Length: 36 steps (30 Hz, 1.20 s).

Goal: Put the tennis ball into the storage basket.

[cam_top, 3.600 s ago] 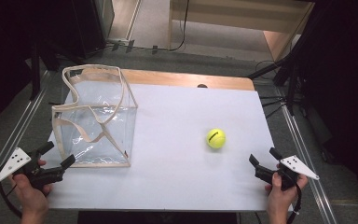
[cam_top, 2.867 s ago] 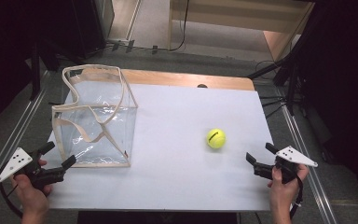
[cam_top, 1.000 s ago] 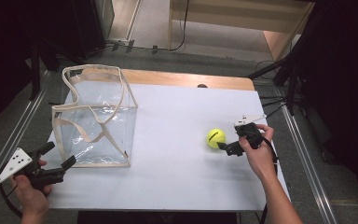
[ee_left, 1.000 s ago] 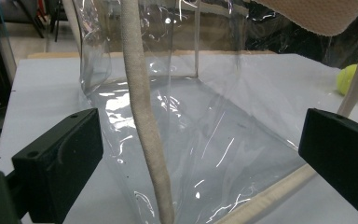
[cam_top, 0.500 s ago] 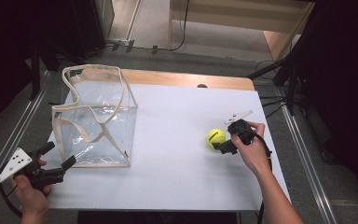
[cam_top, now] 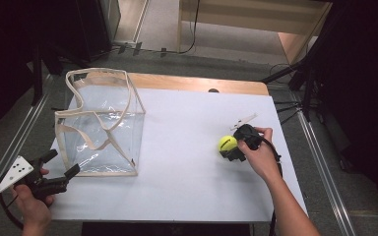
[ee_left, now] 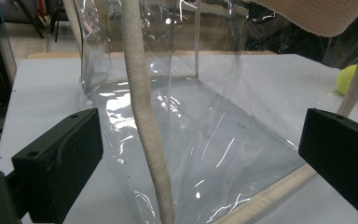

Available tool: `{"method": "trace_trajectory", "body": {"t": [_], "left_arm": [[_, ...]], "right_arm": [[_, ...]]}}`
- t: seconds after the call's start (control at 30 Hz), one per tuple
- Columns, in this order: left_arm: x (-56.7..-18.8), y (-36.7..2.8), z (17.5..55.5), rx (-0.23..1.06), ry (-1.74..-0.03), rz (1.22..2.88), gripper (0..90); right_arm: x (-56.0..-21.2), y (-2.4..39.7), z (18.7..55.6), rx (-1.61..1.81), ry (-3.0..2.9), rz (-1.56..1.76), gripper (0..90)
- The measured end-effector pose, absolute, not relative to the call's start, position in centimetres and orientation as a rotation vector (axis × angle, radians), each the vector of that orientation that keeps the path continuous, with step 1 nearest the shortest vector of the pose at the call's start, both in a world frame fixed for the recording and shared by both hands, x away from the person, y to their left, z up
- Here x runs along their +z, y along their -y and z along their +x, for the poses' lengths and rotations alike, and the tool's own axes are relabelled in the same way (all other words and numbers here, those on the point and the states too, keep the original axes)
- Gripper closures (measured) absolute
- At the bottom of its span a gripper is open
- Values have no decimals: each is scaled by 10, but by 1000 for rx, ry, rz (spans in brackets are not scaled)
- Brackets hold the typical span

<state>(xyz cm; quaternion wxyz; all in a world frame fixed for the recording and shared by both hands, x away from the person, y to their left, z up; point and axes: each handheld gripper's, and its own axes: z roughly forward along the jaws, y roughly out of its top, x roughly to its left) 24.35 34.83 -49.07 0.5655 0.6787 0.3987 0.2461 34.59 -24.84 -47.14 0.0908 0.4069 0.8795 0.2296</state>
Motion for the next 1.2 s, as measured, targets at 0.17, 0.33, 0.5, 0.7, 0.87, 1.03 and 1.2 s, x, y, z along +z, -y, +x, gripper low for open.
{"method": "trace_trajectory", "body": {"t": [0.17,0.33,0.5,0.7,0.87,1.03,1.2], "left_arm": [[-491,-348,243,577,-939,1592,1],[-491,-348,243,578,-938,1595,1],[-491,-348,243,576,-940,1592,1],[-491,-348,243,577,-939,1591,1],[-491,-348,243,576,-939,1590,1],[-491,-348,244,577,-939,1590,1],[-491,-349,244,577,-939,1590,1]], "right_arm": [[-473,246,349,655,-2617,1217,59],[-474,244,351,630,-2618,1231,59],[-476,243,352,616,-2623,1232,59],[-477,242,354,602,-2618,1236,60],[-479,243,355,587,-2611,1244,126],[-477,244,355,627,-2628,1234,222],[-476,243,356,613,-2636,1227,224]]}}
